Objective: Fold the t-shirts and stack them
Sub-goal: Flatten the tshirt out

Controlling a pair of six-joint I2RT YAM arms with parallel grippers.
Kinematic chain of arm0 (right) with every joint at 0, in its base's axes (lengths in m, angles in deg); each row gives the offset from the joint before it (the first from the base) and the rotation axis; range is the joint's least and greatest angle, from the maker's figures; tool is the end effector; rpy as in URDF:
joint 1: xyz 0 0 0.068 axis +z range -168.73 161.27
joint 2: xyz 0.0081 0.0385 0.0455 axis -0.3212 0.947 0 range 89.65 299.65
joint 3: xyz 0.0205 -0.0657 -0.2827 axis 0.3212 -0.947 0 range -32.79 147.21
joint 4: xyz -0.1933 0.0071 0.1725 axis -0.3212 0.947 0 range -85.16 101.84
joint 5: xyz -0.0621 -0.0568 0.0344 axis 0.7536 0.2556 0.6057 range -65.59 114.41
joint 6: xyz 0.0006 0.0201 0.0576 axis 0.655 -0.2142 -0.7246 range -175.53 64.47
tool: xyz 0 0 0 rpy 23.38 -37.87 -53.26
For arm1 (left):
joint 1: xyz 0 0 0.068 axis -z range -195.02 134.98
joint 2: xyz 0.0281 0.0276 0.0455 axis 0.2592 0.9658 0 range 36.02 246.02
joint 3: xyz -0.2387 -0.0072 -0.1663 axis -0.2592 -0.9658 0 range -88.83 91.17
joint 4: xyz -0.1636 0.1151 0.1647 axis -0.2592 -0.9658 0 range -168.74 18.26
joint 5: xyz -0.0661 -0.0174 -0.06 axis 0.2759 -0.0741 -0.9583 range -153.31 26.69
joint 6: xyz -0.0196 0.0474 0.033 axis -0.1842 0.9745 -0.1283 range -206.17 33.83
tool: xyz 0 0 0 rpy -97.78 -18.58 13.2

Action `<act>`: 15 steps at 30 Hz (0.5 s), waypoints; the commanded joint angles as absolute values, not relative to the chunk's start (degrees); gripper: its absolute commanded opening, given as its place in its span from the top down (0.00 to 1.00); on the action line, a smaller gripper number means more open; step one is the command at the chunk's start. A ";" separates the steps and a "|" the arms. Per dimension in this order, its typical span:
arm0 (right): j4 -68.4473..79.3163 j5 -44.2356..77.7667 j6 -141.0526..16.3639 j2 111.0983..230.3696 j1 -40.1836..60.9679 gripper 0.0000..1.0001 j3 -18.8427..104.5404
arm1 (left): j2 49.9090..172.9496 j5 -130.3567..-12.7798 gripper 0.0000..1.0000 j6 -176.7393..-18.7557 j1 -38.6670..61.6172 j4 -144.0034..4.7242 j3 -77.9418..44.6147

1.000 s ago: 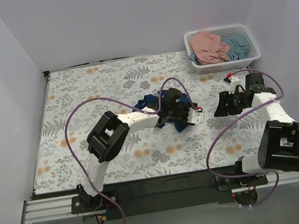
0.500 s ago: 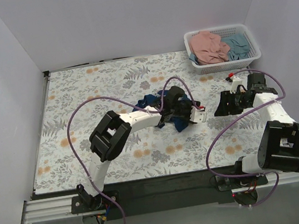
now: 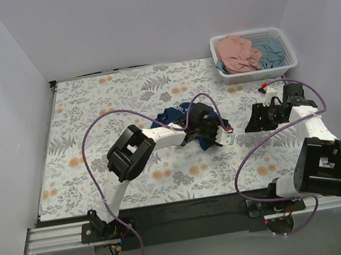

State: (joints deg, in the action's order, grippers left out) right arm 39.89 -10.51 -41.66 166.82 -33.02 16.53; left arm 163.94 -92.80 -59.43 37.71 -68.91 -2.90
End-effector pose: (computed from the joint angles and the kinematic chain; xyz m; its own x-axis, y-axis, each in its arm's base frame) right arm 0.2492 -0.0365 0.2297 -0.8255 0.0073 -0.5644 -0.2557 0.8866 0.3855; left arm 0.2862 -0.4134 0.1472 0.0743 0.5492 -0.8324 0.9971 -0.0268 0.0714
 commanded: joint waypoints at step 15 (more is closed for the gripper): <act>40.43 -11.98 -41.12 165.33 -33.85 0.42 16.17 | 162.94 -90.29 0.69 -60.85 38.06 -63.94 -0.85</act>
State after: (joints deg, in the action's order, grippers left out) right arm 39.91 -10.53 -41.64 166.82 -33.41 16.49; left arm 164.20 -92.32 -59.47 37.71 -67.89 -3.06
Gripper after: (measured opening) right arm 0.587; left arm 0.328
